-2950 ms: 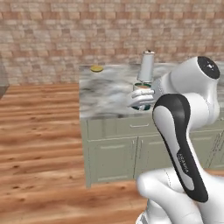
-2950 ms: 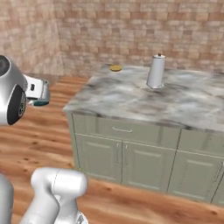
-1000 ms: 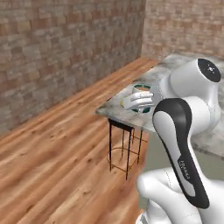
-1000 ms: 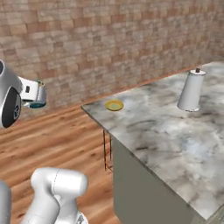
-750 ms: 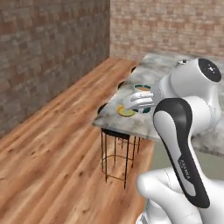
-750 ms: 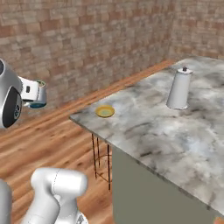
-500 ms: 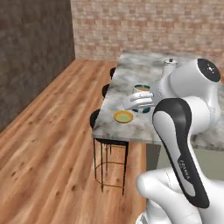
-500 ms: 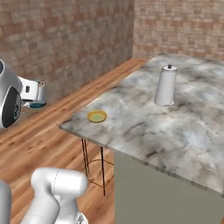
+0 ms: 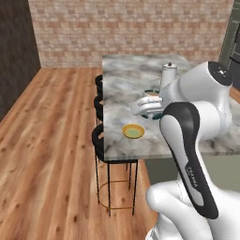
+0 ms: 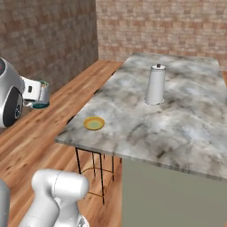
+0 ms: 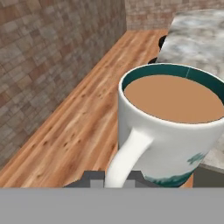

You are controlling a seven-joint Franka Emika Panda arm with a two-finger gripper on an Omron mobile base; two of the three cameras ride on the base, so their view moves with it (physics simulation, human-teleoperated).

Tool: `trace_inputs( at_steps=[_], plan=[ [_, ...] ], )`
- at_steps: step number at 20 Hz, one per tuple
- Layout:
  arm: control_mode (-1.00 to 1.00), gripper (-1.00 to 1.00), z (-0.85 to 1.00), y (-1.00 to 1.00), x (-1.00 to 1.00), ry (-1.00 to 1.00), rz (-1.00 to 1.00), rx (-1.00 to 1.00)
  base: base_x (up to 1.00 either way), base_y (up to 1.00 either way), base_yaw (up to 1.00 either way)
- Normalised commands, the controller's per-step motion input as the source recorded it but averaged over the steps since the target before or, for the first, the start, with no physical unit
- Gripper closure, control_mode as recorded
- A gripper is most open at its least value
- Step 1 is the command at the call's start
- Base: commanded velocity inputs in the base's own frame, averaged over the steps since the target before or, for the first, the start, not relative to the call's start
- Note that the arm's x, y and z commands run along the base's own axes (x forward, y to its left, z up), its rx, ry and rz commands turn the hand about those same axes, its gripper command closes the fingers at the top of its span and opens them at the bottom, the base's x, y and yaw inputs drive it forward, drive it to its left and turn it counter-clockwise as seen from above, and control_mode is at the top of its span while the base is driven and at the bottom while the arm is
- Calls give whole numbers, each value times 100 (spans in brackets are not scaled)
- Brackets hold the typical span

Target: Pick the cup of tea, navigate to the dining table, and place it on the saucer.

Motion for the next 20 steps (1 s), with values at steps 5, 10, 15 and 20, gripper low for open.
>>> trace_inputs(
  at_steps=[5,10,15,20],
  plan=[
    [100,100,0,0,0,0,0,0,0,0,0],
    [100,100,0,0,0,0,0,0,27,0,0],
    [100,100,0,0,0,0,0,0,60,1,0],
    [100,100,0,0,0,0,0,0,46,11,0]
  ],
)
